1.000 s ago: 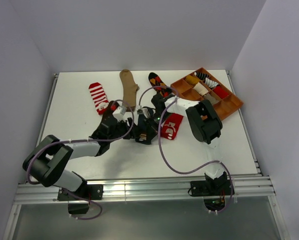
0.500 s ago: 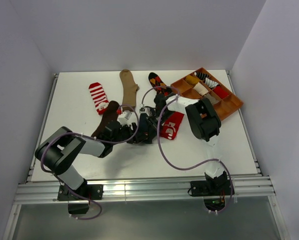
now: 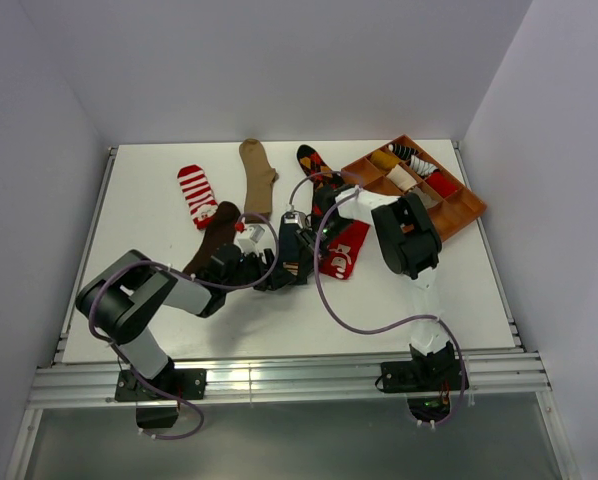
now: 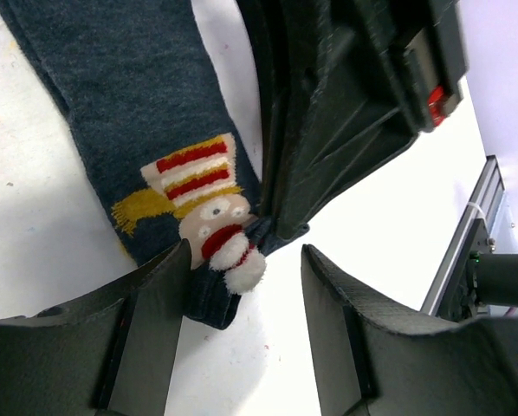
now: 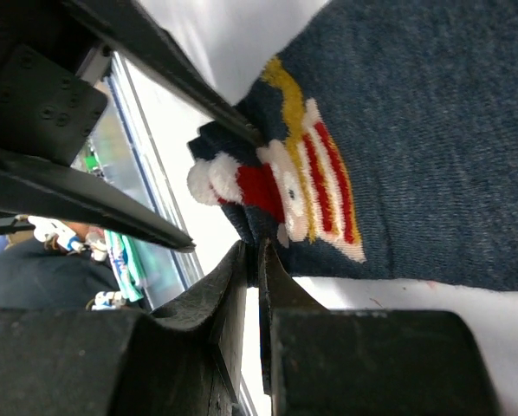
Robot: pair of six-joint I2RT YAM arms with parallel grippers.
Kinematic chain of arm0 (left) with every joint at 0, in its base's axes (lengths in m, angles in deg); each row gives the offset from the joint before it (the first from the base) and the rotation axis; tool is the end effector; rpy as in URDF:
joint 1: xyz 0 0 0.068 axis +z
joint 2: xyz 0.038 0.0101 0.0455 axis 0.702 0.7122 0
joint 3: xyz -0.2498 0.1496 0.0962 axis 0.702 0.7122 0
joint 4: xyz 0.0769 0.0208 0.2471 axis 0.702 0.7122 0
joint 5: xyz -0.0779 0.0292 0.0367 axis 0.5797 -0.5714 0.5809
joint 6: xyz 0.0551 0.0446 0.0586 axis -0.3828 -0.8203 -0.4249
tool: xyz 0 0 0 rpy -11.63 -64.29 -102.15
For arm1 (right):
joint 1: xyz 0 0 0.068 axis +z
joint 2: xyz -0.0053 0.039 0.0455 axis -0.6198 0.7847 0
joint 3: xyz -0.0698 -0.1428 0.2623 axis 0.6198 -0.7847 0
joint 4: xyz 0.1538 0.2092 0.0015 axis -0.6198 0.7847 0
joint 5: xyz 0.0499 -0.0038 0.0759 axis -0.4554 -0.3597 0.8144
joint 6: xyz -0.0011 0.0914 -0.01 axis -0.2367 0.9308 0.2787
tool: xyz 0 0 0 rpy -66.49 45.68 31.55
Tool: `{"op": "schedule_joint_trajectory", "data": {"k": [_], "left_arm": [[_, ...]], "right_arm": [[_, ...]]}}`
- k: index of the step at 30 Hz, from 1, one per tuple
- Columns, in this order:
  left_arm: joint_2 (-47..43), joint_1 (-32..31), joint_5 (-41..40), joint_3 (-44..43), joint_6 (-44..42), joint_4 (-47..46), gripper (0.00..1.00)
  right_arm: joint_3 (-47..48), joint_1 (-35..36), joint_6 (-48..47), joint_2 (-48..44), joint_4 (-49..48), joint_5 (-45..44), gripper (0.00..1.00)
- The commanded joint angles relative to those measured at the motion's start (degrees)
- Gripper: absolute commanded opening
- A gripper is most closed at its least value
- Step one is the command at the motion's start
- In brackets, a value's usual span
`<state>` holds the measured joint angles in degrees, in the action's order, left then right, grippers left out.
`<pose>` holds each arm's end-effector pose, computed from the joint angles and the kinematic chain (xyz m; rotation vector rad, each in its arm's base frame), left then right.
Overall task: Roll the socks
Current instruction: Roll the sock at the center of the board.
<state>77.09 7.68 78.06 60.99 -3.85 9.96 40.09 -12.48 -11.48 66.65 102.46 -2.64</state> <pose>0.2441 -0.2179 0.1419 0.1748 2.1419 -1.1797 0.3486 0.2470 0.1217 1.0213 -2.4565 -1.4898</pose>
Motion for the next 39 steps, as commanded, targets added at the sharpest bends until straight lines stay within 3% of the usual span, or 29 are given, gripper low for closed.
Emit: {"op": "schedule_joint_trajectory", "data": {"k": [1, 11, 27, 33, 39], "left_arm": [[0.9, -0.4, -0.8, 0.4, -1.8, -1.9, 0.6], [-0.1, -2.4, -7.6, -2.2, -5.5, 4.4, 0.62], [1.5, -2.5, -4.5, -3.4, -5.4, 6.3, 0.55], [1.2, -2.5, -3.4, -5.7, -4.1, 9.4, 0.47], [1.6, -2.6, -2.7, -6.9, -2.2, 13.6, 0.29]], "right_arm": [[2.8, -0.6, -0.9, 1.3, 2.5, 2.6, 0.1], [4.5, -0.9, -4.2, 2.5, 7.3, 3.8, 0.1], [4.4, -3.3, -1.4, 4.0, 6.1, 4.5, 0.08], [3.7, -3.4, 0.2, 3.6, 4.3, 3.1, 0.08], [3.0, -3.5, 2.0, 2.5, 1.8, 1.6, 0.08]]}}
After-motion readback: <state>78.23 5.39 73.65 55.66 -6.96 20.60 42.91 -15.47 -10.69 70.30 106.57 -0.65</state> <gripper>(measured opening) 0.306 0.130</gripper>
